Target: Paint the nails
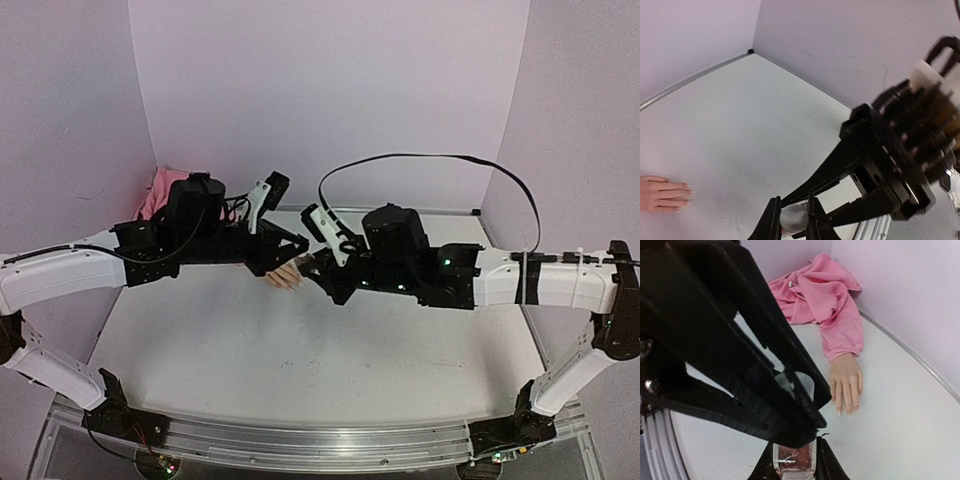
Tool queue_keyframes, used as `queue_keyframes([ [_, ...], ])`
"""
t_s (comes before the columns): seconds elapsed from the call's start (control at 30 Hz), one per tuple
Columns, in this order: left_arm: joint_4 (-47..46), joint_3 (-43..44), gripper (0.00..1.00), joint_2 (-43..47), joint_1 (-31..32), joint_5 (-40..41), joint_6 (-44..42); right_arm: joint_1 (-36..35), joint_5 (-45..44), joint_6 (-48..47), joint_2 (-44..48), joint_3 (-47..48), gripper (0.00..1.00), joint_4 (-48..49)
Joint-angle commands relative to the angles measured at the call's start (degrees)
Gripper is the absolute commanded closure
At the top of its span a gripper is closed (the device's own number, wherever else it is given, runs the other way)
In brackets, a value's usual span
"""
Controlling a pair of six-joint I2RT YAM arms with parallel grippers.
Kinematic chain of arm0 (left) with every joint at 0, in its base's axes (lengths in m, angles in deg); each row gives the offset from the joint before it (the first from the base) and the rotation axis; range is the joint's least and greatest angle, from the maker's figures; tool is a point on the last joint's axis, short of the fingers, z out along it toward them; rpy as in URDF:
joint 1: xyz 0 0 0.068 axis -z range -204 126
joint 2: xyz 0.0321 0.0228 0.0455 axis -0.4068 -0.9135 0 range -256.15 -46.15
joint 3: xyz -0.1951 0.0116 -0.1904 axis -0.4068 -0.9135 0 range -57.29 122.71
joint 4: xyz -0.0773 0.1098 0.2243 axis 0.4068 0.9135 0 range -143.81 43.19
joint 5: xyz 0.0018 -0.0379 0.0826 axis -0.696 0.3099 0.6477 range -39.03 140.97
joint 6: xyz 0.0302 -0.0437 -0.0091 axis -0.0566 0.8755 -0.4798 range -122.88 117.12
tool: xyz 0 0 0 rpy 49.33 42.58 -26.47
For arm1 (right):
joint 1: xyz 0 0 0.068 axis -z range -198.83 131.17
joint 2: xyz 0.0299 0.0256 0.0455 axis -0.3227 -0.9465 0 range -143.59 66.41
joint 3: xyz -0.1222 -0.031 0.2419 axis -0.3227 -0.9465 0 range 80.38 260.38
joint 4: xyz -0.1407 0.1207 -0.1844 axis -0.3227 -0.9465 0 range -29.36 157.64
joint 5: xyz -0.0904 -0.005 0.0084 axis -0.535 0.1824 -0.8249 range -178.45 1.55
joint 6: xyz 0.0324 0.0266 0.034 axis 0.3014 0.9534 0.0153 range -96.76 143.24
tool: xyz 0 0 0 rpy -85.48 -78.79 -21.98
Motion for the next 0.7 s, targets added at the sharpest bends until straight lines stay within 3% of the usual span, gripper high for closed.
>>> queue_keyframes([
  [0.0, -0.62, -2.02, 1.0, 2.68, 0.54, -26.92, -10.15, 3.42, 26.68, -4.05, 8.84, -0.71, 1.0, 8.92],
  [0.17, -0.33, -3.1, 1.0, 4.52, 0.32, -52.96, -19.49, 7.64, 61.7, -2.9, 10.61, -0.05, 1.0, 9.04],
  [0.27, -0.09, -1.79, 1.0, 3.51, -0.5, -60.49, -21.11, 7.96, 72.48, -1.08, 9.6, 1.29, 1.0, 9.19],
  [0.43, 0.1, 1.99, 1.0, 0.54, -3.01, -66.31, -21.08, 8.51, 75.67, -0.73, 9.07, 1.5, 1.0, 9.12],
  [0.6, 0.28, 3.58, 1.0, -0.65, -4.09, -65.59, -20.92, 9.13, 70.12, -0.88, 10.14, 0.02, 1.0, 9.17],
  [0.63, 0.29, 3.61, 0.98, -0.34, -4.18, -64.13, -20.71, 9.22, 68.27, -1.05, 10.24, -0.47, 1.0, 9.15],
  [0.67, 0.35, 3.51, 0.89, -0.09, -4.34, -61.98, -20.48, 9.26, 66.16, -1.35, 10.45, -0.98, 1.0, 9.17],
])
